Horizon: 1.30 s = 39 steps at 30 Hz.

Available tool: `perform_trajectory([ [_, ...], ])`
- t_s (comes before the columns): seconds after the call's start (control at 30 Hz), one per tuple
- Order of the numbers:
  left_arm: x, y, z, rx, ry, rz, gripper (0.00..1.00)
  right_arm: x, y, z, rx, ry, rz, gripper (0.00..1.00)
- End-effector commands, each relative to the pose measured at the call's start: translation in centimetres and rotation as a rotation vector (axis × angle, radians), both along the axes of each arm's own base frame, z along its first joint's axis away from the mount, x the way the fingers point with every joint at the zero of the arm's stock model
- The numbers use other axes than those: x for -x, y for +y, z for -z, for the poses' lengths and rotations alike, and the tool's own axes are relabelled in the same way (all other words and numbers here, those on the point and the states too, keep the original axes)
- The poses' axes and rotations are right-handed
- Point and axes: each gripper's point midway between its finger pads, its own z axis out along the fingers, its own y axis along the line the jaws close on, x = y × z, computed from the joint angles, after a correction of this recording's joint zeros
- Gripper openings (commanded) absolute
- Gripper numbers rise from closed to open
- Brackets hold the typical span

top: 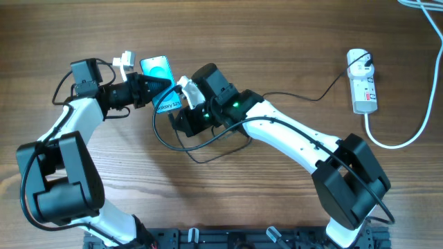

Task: Plug charger to phone and switch on socket
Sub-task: 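Push the USB-C plug into the phone's bottom port with the right gripper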

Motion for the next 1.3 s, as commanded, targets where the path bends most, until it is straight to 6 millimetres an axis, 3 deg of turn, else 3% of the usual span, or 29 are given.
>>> perform_trajectory([
  [0.0,0.0,-0.1,-1.1,0.029,-0.048,0.029,0.04,-0.4,0.0,0.9,0.016,0.015,0.019,0.04],
  [0.5,0.1,-0.1,-1.1,0.028,-0.048,0.030,0.04,-1.3,0.2,0.4,-0.008,-0.011,0.034,0.04],
  [0.73,0.0,-0.1,-1.1,0.028,-0.048,0.030,0.04,-3.0,0.2,-0.8,-0.072,-0.012,0.078,0.04],
  [1.0,0.1,-0.1,-1.1,0.028,-0.048,0.030,0.04,-3.4,0.3,-1.5,-0.102,-0.029,0.071,0.04],
  [1.27,0.1,-0.1,-1.1,0.028,-0.048,0.030,0.04,-4.6,0.1,-4.0,-0.195,-0.066,0.058,0.04],
])
